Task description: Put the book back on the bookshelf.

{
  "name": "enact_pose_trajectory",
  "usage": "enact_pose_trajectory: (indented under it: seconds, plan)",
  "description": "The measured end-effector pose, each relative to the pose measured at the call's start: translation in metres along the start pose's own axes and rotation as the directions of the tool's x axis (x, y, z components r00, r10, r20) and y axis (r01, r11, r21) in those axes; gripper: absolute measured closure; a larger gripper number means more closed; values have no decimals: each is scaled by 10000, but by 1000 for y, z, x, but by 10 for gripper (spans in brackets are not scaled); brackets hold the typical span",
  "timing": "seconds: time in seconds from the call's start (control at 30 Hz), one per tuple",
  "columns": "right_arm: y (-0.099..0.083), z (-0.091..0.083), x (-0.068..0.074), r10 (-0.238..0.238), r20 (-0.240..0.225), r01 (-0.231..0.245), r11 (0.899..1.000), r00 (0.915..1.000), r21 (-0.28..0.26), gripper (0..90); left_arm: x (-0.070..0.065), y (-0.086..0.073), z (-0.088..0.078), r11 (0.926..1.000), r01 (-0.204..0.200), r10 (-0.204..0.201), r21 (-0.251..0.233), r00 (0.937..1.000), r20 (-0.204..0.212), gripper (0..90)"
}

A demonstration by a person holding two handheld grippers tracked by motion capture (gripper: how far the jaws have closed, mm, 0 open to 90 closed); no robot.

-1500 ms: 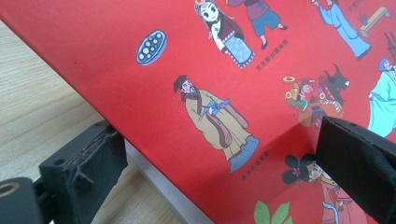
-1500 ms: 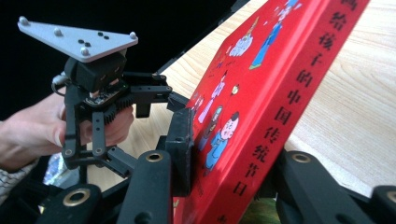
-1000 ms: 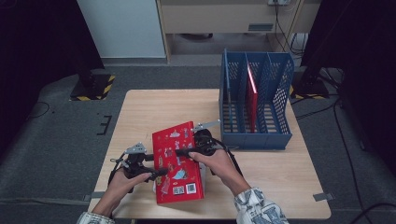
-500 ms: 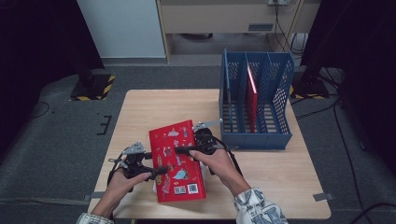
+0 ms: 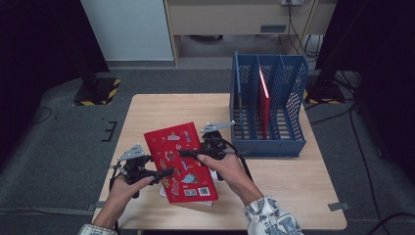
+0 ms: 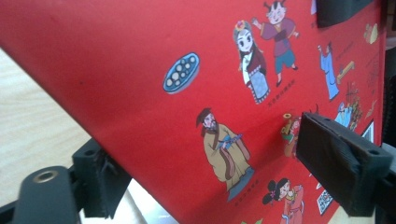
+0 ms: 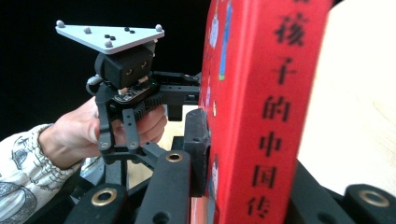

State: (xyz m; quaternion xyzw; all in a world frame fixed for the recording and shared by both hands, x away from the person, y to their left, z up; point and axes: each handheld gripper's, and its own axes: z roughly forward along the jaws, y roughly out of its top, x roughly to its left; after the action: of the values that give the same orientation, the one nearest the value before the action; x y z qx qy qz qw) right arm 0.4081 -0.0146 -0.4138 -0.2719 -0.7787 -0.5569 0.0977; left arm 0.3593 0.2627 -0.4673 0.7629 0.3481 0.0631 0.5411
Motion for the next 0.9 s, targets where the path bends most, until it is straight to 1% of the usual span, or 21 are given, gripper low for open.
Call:
enact_pose_trajectory:
  seconds: [0.07, 0.23, 0.33, 0.5, 0.7, 0.8, 0.9]
  plan:
    - [2, 0, 1, -89, -43, 89, 10000, 10000, -31, 792, 1, 0, -1, 9999, 52, -52, -93, 10000, 36, 163]
    - [2, 0, 2, -300, -173, 298, 9995, 9994, -134, 794, 2, 1, -3, 9998, -1, 3, -207, 10000, 91, 209]
    - [2, 0, 2, -392, -224, 387, 9990, 9990, -212, 794, 2, 2, -4, 9998, -51, 52, -205, 10000, 48, 226]
    - [3, -1, 3, -590, -283, 579, 9975, 9979, -407, 795, 2, 6, -9, 9992, -55, 55, -394, 10000, 3, 264]
    - [6, -2, 5, -1036, -34, 1035, 9943, 9946, -258, 770, 2, 8, -12, 9987, -62, 56, -512, 9999, -115, 301]
    - [7, -2, 5, -1272, 142, 1275, 9917, 9918, -178, 757, 2, 10, -14, 9985, -144, 135, -533, 9998, -169, 328]
    - [8, -3, 6, -1395, 159, 1398, 9900, 9901, -195, 757, 1, 13, -15, 9986, -238, 224, -480, 9993, -283, 333]
